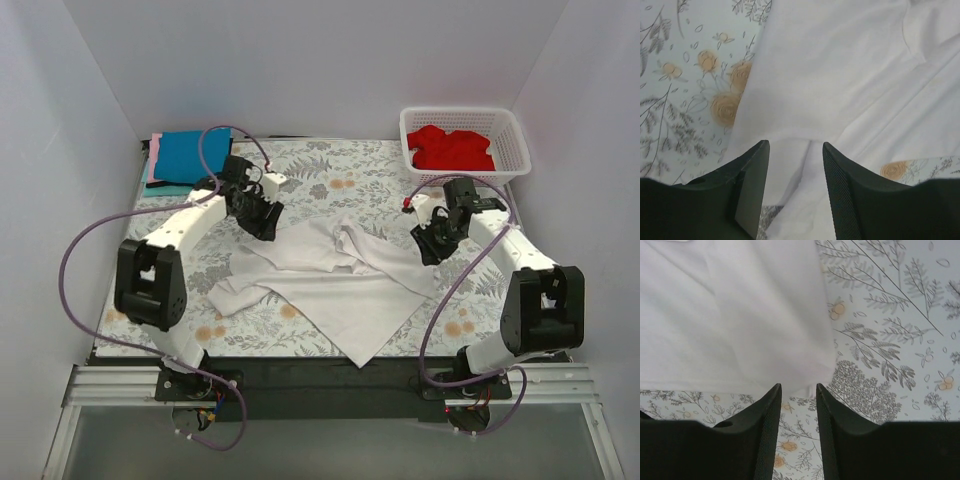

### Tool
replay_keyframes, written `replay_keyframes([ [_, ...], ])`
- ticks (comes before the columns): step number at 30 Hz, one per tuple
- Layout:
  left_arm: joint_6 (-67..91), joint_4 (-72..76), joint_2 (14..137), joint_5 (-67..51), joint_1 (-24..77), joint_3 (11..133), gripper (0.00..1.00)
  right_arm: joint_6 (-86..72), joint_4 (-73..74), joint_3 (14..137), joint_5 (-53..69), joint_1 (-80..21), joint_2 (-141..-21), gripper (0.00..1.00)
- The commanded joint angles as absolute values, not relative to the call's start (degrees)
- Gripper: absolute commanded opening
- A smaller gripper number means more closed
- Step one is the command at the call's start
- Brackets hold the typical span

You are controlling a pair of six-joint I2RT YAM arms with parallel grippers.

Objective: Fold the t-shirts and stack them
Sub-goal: Flatten the tshirt out

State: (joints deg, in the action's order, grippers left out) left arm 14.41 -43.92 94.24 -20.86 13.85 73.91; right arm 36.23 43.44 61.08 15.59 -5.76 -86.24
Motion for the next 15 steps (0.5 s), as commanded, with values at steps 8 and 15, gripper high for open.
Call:
replay_keyframes([
  [8, 22.15, -43.07, 110.74, -20.85, 17.05, 81.66, 0.44, 39.28, 44.83, 55.64, 9.94, -15.03, -86.13, 0.39],
  [15, 21.36, -41.31, 111.71, -11.87, 15.91, 74.01, 0.41, 41.66, 43.24, 52.47, 8.09, -15.56, -86.49, 0.43],
])
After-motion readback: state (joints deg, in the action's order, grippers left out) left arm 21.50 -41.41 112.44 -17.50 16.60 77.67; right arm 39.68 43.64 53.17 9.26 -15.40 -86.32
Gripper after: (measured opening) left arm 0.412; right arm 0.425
